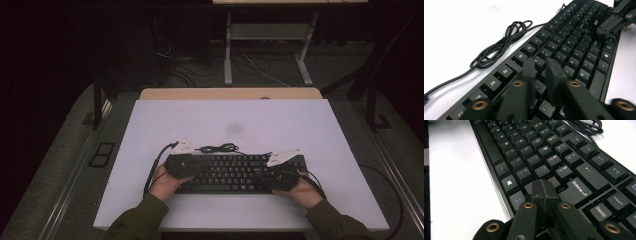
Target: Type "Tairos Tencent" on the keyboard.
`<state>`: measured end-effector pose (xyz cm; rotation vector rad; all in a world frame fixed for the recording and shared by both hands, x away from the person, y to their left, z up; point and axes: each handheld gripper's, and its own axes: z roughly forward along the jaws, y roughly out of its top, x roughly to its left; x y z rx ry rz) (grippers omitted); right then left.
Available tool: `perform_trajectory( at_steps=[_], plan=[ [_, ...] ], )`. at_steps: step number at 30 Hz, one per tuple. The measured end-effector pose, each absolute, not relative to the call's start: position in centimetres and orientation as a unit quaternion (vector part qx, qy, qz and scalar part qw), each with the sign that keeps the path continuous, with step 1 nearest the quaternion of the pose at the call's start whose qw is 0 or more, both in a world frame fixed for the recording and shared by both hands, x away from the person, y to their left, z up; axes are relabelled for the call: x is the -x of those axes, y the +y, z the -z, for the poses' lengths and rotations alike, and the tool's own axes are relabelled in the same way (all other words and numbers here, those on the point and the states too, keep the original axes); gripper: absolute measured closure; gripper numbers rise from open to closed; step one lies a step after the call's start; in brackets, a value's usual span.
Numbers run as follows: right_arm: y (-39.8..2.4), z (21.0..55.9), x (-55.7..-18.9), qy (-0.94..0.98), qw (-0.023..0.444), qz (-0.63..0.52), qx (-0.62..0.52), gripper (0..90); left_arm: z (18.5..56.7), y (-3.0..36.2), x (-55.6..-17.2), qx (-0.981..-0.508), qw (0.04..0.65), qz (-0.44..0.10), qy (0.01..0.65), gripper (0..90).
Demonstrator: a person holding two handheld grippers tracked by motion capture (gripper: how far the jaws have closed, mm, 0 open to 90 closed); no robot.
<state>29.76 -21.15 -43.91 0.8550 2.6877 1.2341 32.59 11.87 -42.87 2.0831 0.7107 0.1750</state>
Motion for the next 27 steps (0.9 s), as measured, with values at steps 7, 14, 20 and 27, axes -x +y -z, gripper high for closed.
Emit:
perform_trajectory(
  at_steps=[7,14,20,27],
  plan=[
    [-21.15,43.91,-29.76,0.873,0.032,-0.401,-0.277,89.5,43.14,11.74,-32.75,-0.850,0.436,-0.060,0.289,88.4],
    [-21.14,43.91,-29.74,0.873,0.031,-0.400,-0.277,89.5,43.40,11.57,-32.83,-0.856,0.426,-0.055,0.288,88.4],
    [-21.13,43.91,-29.74,0.873,0.031,-0.400,-0.277,89.5,43.58,11.35,-32.88,-0.860,0.419,-0.055,0.286,88.4],
    [-21.11,43.91,-29.72,0.873,0.032,-0.400,-0.276,89.5,43.70,11.23,-32.90,-0.863,0.412,-0.055,0.286,88.5]
  ],
)
